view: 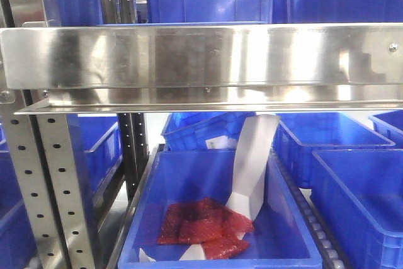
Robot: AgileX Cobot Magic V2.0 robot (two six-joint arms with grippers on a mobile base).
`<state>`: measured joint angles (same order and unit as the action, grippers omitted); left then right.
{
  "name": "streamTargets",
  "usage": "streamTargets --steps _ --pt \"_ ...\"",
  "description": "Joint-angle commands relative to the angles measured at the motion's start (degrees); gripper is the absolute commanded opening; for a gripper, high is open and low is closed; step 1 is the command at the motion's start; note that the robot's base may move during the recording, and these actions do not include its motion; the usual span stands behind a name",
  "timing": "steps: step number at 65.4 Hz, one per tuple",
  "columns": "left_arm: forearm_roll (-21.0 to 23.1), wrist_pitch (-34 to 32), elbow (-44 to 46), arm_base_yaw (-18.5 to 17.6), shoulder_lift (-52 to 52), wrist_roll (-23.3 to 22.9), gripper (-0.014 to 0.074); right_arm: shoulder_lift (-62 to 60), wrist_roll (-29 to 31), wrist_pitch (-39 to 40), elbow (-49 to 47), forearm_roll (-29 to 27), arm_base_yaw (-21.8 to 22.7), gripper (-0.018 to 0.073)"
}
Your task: Grab blue tray and place on right shelf
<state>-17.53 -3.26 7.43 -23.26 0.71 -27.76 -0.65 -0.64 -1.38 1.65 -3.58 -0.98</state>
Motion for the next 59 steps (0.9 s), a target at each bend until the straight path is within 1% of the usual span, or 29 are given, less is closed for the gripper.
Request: streamTargets --steps 1,5,9,11,12,13,14,15,16,17,18,19,20,21,22,23,31,36,41,45,48,53,59 --pt "-0.2 -4.5 1.8 -0.3 -0.1 0.0 -0.0048 -1.1 0.6 4.8 -1.3 0.0 0.3 0.0037" --pt "-0.2 -3.8 1.8 0.1 -0.1 0.1 -0.0048 -1.1 0.6 4.8 -1.3 0.0 0.3 0.0037" --pt "-0.2 -0.9 1.8 1.0 -0.1 0.1 -0.0048 -1.1 0.6 4.8 -1.3 0.0 0.3 0.0037" --pt "-0.2 0.9 1.5 1.5 0.0 1.1 -0.0048 -1.1 0.6 4.8 -1.3 0.0 0.3 0.0037" --pt "0.3 1.7 1.2 1.9 0.0 3.0 -0.0048 -1.1 0.6 4.8 -1.3 0.0 0.3 0.0037" --pt "1.2 2.3 1.0 2.2 0.0 5.1 -0.0048 -1.1 0.6 4.8 -1.3 0.0 0.3 0.0037" --pt "3.9 3.3 0.8 2.7 0.2 9.3 -0.0048 -1.1 0.6 4.8 -1.3 0.0 0.3 0.0037" --pt "6.6 4.2 0.7 3.0 0.2 12.5 -0.0048 -1.1 0.6 4.8 -1.3 0.0 0.3 0.0037" --pt "11.5 5.1 0.6 3.4 0.3 16.0 -0.0048 -1.1 0.6 4.8 -1.3 0.0 0.3 0.0037" --pt "15.0 6.5 0.6 4.0 0.4 21.8 -0.0048 -1.1 0.6 4.8 -1.3 0.0 0.3 0.0037" --pt "19.9 7.3 0.6 4.6 0.5 25.8 -0.0048 -1.1 0.6 4.8 -1.3 0.0 0.3 0.0037" --pt "22.6 8.2 0.6 5.5 0.7 31.8 -0.0048 -1.1 0.6 4.8 -1.3 0.0 0.3 0.0037" --pt "25.9 8.7 0.6 6.1 0.8 35.3 -0.0048 -1.1 0.6 4.8 -1.3 0.0 0.3 0.0037" --pt "27.5 9.2 0.6 7.2 0.8 39.4 -0.0048 -1.1 0.6 4.8 -1.3 0.0 0.3 0.0037" --pt "29.4 9.4 0.6 7.9 0.8 41.3 -0.0048 -1.1 0.6 4.8 -1.3 0.0 0.3 0.0037" --pt "30.2 9.6 0.3 9.0 0.8 42.5 -0.0048 -1.1 0.6 4.8 -1.3 0.0 0.3 0.0037" --pt "30.6 7.8 -2.7 15.3 0.8 40.6 -0.0048 -1.1 0.6 4.8 -1.3 0.0 0.3 0.0037" --pt "28.6 4.8 -5.7 17.7 0.8 36.2 -0.0048 -1.1 0.6 4.8 -1.3 0.0 0.3 0.0037" --pt "24.2 1.0 -9.0 18.0 0.8 30.9 -0.0048 -1.1 0.6 4.8 -1.3 0.0 0.3 0.0037" --pt "23.0 -2.1 -11.0 18.0 0.8 29.2 -0.0048 -1.1 0.6 4.8 -1.3 0.0 0.3 0.0037" --pt "22.8 0.7 -10.8 17.9 0.8 29.1 -0.0048 -1.1 0.6 4.8 -1.3 0.0 0.3 0.0037" --pt "21.8 1.0 -10.8 17.5 0.8 29.1 -0.0048 -1.1 0.6 4.8 -1.3 0.0 0.3 0.0037" --pt "21.7 0.2 -10.8 17.5 0.8 29.1 -0.0048 -1.1 0.6 4.8 -1.3 0.0 0.3 0.0037"
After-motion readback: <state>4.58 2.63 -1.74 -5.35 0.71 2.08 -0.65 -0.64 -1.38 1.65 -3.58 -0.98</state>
